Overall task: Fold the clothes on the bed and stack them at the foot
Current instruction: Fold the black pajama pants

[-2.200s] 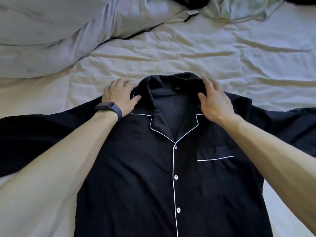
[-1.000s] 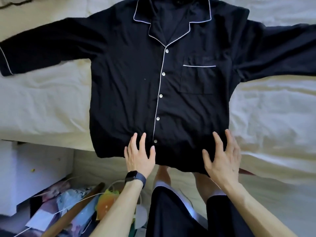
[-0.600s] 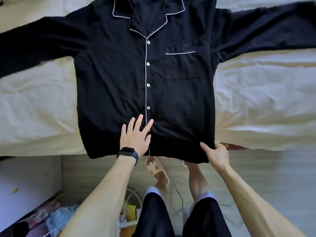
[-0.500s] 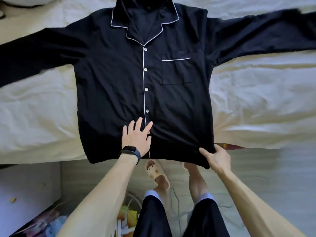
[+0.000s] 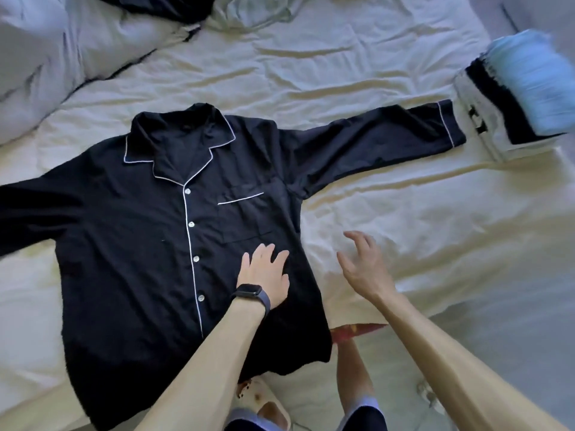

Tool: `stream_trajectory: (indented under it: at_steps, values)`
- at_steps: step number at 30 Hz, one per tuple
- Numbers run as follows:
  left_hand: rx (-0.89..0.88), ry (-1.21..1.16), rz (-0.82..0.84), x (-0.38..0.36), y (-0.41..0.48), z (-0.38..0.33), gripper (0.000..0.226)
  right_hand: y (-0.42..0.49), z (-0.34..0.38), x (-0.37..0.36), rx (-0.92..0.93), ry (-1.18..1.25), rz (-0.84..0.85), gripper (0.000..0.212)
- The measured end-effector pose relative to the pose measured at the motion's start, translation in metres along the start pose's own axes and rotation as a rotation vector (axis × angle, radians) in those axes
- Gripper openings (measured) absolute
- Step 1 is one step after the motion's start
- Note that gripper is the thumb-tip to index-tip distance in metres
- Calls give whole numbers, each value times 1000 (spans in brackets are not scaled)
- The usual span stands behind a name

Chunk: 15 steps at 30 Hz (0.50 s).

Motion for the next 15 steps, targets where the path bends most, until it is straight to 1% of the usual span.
stream_trajectory:
  at_steps: [5,7,8,10,12,14,15]
  values:
    - [-29,94,-52,54,101,-42,53,98,-16,71,78,-84,-47,47]
    - [-29,107,-63,75,144,-57,55,136,-27,97,56,-52,-87,50]
    - [-34,118,-73,86,167,-65,56,157,-33,110,5,2,-112,55]
    - [-54,121,-91,107,212,-83,57,200,-46,137,-210,195,-147,69]
    - [-65,124,-104,120,251,-100,58,238,-60,161,-504,497,-165,81]
    - [-78,146,-122,129,290,-117,59,272,-70,185,-765,813,-165,80]
    - [-88,153,-138,131,299,-119,59,281,-69,190,-828,927,-178,78]
Point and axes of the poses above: each hand's wrist, its own y-axis towards the middle knuckle, its own x-axis out of the back of the hand, z = x × y, the point moved 1 cm from there along y, towards the middle knuckle, and after that the axes turned 6 degrees about -x, right-handed, at the moved point
